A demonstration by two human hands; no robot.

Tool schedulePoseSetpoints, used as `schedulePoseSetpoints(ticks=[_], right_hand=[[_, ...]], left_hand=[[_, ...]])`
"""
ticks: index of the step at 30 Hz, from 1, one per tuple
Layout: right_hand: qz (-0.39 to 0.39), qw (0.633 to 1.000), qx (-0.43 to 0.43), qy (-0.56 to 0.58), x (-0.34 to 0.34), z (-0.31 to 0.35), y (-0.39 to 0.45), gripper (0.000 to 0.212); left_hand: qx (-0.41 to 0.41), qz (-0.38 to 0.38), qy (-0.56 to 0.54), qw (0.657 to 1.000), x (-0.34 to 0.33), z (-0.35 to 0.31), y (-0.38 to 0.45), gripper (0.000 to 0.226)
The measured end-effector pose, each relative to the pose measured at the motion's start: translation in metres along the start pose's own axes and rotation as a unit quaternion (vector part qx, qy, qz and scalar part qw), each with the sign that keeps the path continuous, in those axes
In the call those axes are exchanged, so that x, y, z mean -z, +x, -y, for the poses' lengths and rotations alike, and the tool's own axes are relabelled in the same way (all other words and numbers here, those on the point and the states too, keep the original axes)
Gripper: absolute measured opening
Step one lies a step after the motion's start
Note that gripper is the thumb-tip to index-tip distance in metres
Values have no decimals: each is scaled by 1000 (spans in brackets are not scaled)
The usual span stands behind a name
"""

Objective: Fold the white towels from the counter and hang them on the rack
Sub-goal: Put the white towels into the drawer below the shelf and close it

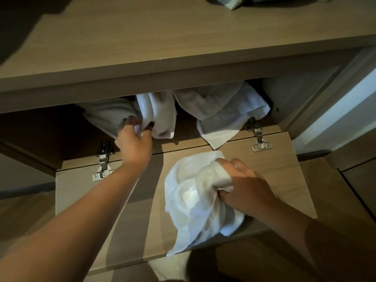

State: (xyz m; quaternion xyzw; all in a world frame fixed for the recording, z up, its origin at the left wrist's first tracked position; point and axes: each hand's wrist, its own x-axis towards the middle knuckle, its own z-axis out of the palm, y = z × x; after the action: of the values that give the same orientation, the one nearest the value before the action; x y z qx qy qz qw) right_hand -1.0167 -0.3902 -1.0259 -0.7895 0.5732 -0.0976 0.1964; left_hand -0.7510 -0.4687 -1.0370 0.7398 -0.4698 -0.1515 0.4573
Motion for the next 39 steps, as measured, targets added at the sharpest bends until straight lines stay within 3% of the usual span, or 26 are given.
schedulePoseSetpoints(ticks=[2, 5, 10, 14, 16, 20, 23, 25, 26, 28, 29, 31, 33, 35, 36, 37, 39], right_hand=[[-16, 998, 43, 37, 10, -1, -2, 73], [-29, 995, 73, 66, 31, 2, 0, 69], [-77, 984, 146, 58, 70, 8, -1, 71], [-90, 976, 190, 49, 88, 16, -5, 69], [-51, 971, 229, 35, 86, 26, -6, 61], [17, 958, 274, 78, 68, 40, -5, 55], [52, 946, 242, 210, 50, 42, -6, 60], [41, 941, 219, 255, 42, 38, -6, 59], [30, 942, 212, 258, 41, 36, -6, 57], [-8, 951, 213, 224, 47, 29, -5, 54], [-29, 957, 218, 191, 51, 23, -5, 54], [-52, 965, 227, 117, 62, 9, -3, 55], [-36, 970, 234, 57, 71, -3, -2, 54], [17, 972, 233, 20, 74, -11, 0, 50], [43, 972, 231, 6, 74, -13, 0, 47], [61, 972, 228, -5, 72, -13, 0, 47], [70, 971, 228, -13, 70, -11, 1, 48]], left_hand=[[-66, -28, -31, 997, 19, -17, -11, 14], [-157, -31, -106, 981, 46, -52, -23, 35], [-122, -56, -181, 974, 62, -64, -32, 18], [-142, 95, -313, 934, 72, -78, -50, 34], [-100, 149, -363, 915, 70, -89, -61, 36], [123, 153, -468, 862, 56, -101, -68, 30], [62, 155, -431, 887, 43, -91, -69, 21], [0, 181, -364, 913, 37, -50, -62, 4], [-8, 209, -286, 935, 31, -25, -52, 21], [28, 274, -38, 961, 26, 16, -35, 84], [18, 285, 90, 954, 25, 26, -28, 92], [-58, 237, 224, 944, 21, 26, -15, 75], [19, 218, 245, 945, 18, 9, -5, 74], [127, 210, 279, 929, 11, 20, 8, 89], [143, 221, 298, 918, 6, 24, 13, 97], [135, 221, 299, 918, 4, 26, 9, 97], [42, 161, 261, 951, 0, 25, 2, 68]])
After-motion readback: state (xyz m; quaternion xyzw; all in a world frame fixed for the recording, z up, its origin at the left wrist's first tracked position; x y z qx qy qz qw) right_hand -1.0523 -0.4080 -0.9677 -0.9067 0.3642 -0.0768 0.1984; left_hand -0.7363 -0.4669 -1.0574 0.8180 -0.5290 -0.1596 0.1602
